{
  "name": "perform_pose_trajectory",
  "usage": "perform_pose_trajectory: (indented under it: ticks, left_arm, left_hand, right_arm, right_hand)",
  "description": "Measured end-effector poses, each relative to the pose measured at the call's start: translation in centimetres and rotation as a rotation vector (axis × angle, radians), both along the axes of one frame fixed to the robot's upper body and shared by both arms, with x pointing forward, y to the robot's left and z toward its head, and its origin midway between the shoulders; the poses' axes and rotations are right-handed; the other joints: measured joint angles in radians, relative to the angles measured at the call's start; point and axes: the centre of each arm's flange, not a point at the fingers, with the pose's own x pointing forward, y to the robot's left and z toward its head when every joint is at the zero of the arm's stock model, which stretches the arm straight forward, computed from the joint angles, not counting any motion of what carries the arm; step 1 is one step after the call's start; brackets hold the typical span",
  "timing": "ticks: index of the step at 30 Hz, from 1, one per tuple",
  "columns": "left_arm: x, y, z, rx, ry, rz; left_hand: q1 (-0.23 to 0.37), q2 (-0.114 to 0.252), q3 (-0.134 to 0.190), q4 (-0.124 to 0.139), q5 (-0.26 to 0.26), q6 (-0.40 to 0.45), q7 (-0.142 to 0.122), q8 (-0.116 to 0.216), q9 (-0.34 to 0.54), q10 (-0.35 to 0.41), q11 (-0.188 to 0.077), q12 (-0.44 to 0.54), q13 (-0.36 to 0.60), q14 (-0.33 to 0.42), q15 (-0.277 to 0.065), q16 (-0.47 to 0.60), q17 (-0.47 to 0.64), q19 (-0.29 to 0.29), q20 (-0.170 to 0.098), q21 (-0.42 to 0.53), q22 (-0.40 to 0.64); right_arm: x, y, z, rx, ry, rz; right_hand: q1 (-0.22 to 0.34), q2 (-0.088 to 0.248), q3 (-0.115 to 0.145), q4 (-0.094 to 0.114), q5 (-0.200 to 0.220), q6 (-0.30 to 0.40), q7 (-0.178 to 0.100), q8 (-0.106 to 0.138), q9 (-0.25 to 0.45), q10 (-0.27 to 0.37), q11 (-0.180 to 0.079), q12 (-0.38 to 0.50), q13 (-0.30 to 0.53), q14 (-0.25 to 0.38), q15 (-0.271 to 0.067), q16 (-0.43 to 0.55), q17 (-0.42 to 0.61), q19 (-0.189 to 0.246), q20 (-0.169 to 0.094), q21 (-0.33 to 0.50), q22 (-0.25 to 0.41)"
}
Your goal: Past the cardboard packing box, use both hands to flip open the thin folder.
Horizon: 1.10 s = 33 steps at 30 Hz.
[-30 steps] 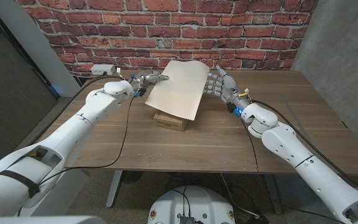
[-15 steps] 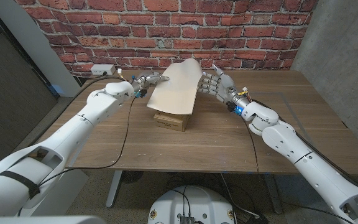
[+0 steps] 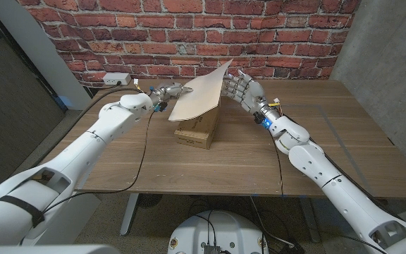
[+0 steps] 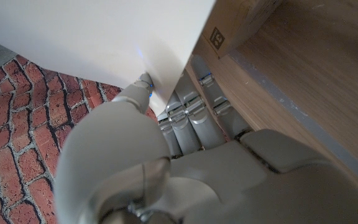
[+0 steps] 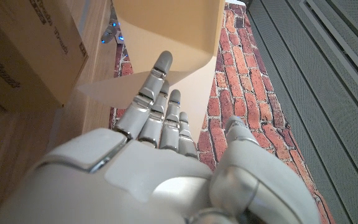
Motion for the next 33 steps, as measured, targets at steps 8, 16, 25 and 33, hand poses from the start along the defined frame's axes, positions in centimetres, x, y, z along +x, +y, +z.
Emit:
perform_pose_trajectory:
  ticks: [8,16,25,33]
  left_arm:
    - [-0.1,0.1,0.1,-0.005,-0.002,0.004]
    - [0.2,0.0,-0.1,-0.017,0.005,-0.007]
    - [0.3,0.2,-0.1,-0.041,0.014,-0.026]
    - [0.5,0.4,-0.1,-0.062,0.023,-0.037]
  left_hand:
    - [0.0,0.0,0.004,0.004,0.0,0.0,0.0,-0.002,-0.002,0.0,0.0,0.0,0.001,0.0,0.0,0.0,0.005,-0.004,-0.004,0.008,0.0]
    - [0.0,0.0,0.009,0.0,-0.001,0.0,0.0,-0.003,0.0,0.0,0.0,0.0,0.003,0.0,0.0,0.0,0.005,-0.004,-0.004,0.015,0.0]
    - [0.0,0.0,0.009,0.0,-0.001,0.0,0.0,-0.003,0.001,0.0,0.0,0.0,0.006,0.002,0.002,0.0,0.005,-0.003,-0.004,0.023,0.0]
    - [-0.004,0.004,0.008,0.0,-0.003,0.0,0.0,-0.003,0.001,0.0,0.0,-0.001,0.013,0.002,0.002,0.0,0.009,-0.009,0.002,0.031,-0.005]
  right_arm:
    - [-0.7,0.6,0.9,-0.189,0.026,-0.065]
    - [-1.4,0.9,1.9,-0.375,0.004,-0.129]
    - [-2.0,1.4,2.8,-0.499,-0.05,-0.18]
    - [-2.4,1.8,3.3,-0.621,-0.099,-0.342]
  right_hand:
    - [0.074,-0.001,0.107,-0.017,0.074,0.089,-0.018,0.008,0.0,0.03,-0.008,-0.008,0.0,0.022,0.018,-0.008,0.001,0.005,0.021,0.015,0.007]
    - [0.186,0.0,0.257,-0.067,0.201,0.102,-0.068,-0.015,0.004,-0.02,-0.043,-0.035,0.001,-0.033,0.008,-0.013,0.001,-0.054,0.018,0.024,0.008]
    - [0.262,0.004,0.356,-0.021,0.288,0.154,-0.153,-0.019,0.009,-0.055,-0.152,-0.043,0.004,-0.054,-0.076,-0.009,0.013,-0.094,-0.022,0.067,0.021]
    - [0.223,-0.051,0.223,0.004,0.188,0.176,-0.193,-0.019,0.009,-0.043,-0.199,-0.038,0.001,-0.05,-0.107,0.0,0.022,-0.11,-0.023,0.103,0.03]
